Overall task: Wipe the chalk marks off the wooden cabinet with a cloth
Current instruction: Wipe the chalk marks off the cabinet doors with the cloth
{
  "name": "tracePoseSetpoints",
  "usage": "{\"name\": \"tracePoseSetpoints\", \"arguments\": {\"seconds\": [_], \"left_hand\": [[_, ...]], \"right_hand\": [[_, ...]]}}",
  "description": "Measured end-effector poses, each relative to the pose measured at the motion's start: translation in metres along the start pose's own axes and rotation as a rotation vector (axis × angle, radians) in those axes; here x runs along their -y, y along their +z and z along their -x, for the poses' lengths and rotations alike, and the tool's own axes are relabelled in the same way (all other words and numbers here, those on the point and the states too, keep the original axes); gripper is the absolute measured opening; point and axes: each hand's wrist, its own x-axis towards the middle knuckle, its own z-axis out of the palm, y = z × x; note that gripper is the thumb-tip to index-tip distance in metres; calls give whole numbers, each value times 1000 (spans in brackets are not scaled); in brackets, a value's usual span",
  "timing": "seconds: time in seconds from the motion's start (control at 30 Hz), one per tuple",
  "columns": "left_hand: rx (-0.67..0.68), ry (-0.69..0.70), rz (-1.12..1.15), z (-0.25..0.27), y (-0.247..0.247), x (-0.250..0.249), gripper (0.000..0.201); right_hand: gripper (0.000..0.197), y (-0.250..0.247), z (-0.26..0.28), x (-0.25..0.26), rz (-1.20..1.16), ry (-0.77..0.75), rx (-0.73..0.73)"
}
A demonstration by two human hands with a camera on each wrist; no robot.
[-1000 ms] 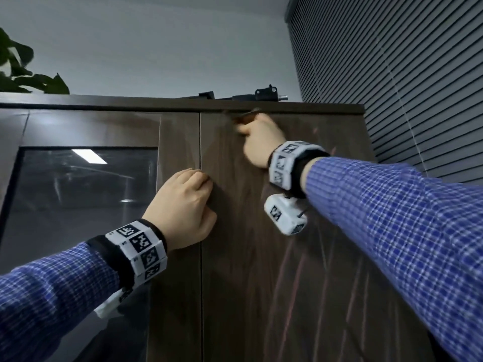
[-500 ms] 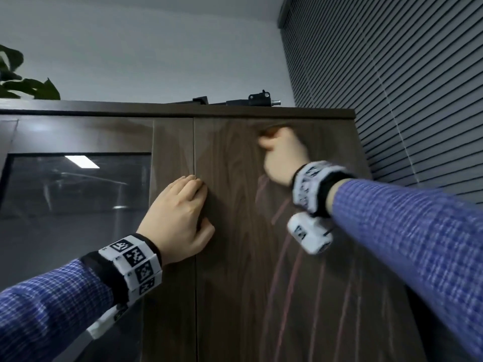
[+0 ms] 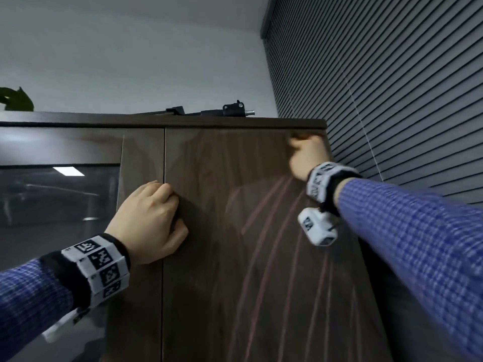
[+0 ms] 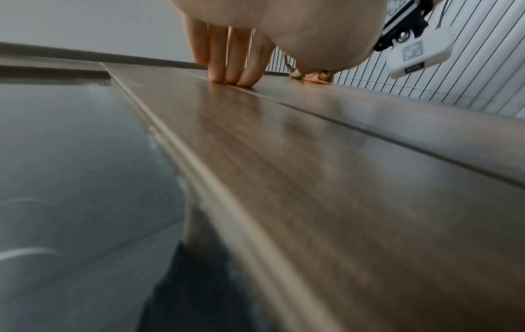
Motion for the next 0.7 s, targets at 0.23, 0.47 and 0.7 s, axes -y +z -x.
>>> {"name": "tracePoseSetpoints", "arguments": {"seconds": [0.23,0.47,0.7], "left_hand": [[51,-52,-44,-7,-5,-16,30],[186,-82,-83,-9,-4,-22,28],[101,-75,-71,-6,-5,-22,11]], "right_hand": [[38,21,27,-1,-94,99,-100],[26,81,187,113,-5,-570,320],[40,35,102,22,-1,-189,14]]}}
